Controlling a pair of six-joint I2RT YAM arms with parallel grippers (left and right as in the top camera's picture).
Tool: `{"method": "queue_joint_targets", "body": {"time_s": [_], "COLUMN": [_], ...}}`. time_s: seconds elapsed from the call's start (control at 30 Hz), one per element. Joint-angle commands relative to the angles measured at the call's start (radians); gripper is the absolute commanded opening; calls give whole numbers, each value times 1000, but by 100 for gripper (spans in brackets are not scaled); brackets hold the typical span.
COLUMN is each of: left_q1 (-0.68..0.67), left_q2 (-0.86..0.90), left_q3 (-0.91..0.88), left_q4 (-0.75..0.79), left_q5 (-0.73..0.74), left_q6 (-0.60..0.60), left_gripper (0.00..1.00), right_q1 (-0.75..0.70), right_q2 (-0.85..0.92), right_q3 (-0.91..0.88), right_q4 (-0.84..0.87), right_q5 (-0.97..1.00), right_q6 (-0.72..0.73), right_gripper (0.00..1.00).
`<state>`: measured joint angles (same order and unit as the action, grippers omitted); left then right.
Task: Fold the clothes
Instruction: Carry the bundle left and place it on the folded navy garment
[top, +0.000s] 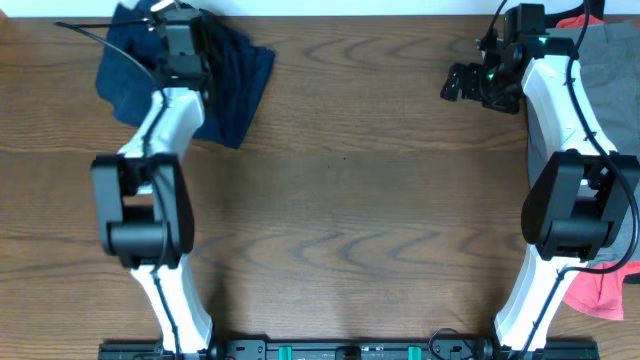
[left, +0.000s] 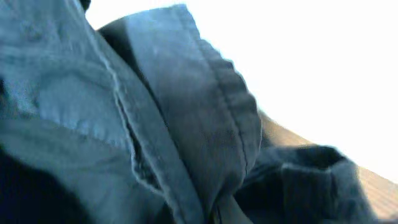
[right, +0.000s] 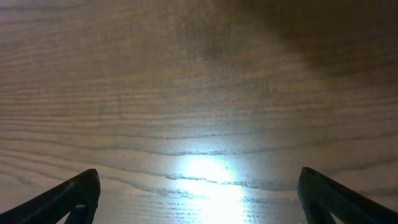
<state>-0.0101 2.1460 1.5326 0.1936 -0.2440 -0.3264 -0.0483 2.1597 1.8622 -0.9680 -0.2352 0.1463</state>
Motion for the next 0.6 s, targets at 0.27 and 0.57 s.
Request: {"method": "queue_joint_targets", "body": {"time_s": [0.27, 0.57], "left_q1": [-42, -39], "left_q2": [130, -149], "left_q3": [33, 67], "left_q4": [337, -81], "left_q5": [53, 52], "left_q6": [190, 223], "left_gripper": [98, 98], "right_q1": [10, 11], "right_q2": [-24, -24], "right_q3": [-6, -6], "right_q4": [17, 26], "right_q5": [0, -1], "right_q6": [13, 13], "right_gripper": [99, 99]}}
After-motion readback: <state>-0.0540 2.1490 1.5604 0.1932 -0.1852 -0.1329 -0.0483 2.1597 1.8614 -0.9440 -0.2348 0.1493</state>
